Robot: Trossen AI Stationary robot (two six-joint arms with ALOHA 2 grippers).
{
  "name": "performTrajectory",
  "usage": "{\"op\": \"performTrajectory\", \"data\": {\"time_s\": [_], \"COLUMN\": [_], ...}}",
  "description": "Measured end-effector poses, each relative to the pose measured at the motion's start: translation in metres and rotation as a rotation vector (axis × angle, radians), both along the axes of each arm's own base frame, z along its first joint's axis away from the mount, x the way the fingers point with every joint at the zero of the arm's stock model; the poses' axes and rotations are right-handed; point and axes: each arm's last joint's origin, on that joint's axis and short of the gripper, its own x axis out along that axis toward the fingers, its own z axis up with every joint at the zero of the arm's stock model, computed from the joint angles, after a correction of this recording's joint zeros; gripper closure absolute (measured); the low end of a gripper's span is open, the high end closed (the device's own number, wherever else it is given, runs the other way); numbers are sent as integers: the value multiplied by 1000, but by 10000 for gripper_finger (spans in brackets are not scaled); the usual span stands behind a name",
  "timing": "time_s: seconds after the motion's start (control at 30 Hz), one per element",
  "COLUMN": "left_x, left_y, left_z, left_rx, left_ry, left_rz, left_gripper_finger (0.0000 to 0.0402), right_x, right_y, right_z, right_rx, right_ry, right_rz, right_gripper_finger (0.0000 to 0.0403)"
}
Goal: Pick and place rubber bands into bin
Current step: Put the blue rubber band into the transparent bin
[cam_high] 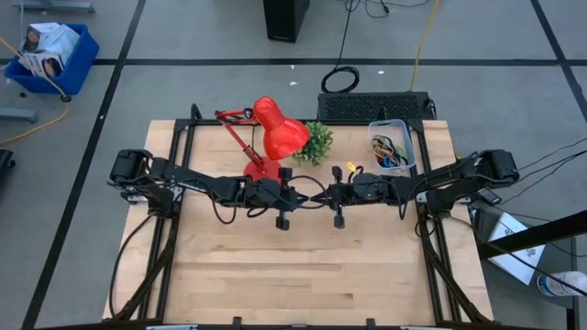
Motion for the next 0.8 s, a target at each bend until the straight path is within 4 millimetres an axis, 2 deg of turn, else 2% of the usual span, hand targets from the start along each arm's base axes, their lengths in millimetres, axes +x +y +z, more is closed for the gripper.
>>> {"op": "performTrajectory", "data": {"time_s": [0.4, 0.63, 0.8], "left_x": [0, -1, -8], "left_y": [0, 1, 1], "left_z": [-1, -1, -7], "left_rx": [-57, -101, -84], "left_ry": [-4, 0, 107], "left_rz": [35, 60, 68], "left_gripper_finger": [298, 209, 167], "right_x": [0, 0, -2], "right_y": [0, 0, -1], "right_z": [0, 0, 1], "right_rx": [-3, -2, -8], "right_ry": [4, 4, 10], "right_rz": [1, 1, -15], "right_gripper_finger": [402, 402, 402]}}
